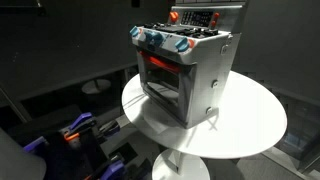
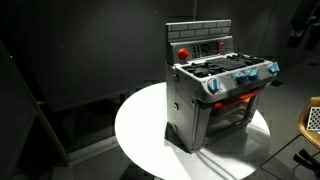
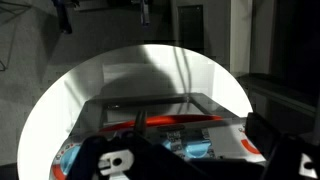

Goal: Press the top right button on the stove

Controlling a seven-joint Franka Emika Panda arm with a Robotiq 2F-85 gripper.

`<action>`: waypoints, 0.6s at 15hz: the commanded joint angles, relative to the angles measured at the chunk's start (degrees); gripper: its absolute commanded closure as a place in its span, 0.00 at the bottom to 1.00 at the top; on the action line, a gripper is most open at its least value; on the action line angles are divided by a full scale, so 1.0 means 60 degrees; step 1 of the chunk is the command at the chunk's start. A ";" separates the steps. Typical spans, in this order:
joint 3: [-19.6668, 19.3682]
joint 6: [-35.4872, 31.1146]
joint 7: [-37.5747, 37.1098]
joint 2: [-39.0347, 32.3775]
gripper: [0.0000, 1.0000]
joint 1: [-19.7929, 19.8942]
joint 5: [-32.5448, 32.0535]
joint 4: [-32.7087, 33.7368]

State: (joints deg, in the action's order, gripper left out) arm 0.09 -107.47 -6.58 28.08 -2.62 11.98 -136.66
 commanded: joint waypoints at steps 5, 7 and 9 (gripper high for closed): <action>0.0129 -0.0057 -0.0021 -0.0073 0.00 0.0136 -0.0034 0.0122; 0.0157 -0.0120 -0.0086 -0.0188 0.00 0.0174 -0.0082 0.0281; 0.0193 -0.0341 -0.0147 -0.0314 0.00 0.0215 -0.0176 0.0495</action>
State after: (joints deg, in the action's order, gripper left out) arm 0.31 -108.41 -6.58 27.88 -2.44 11.89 -136.40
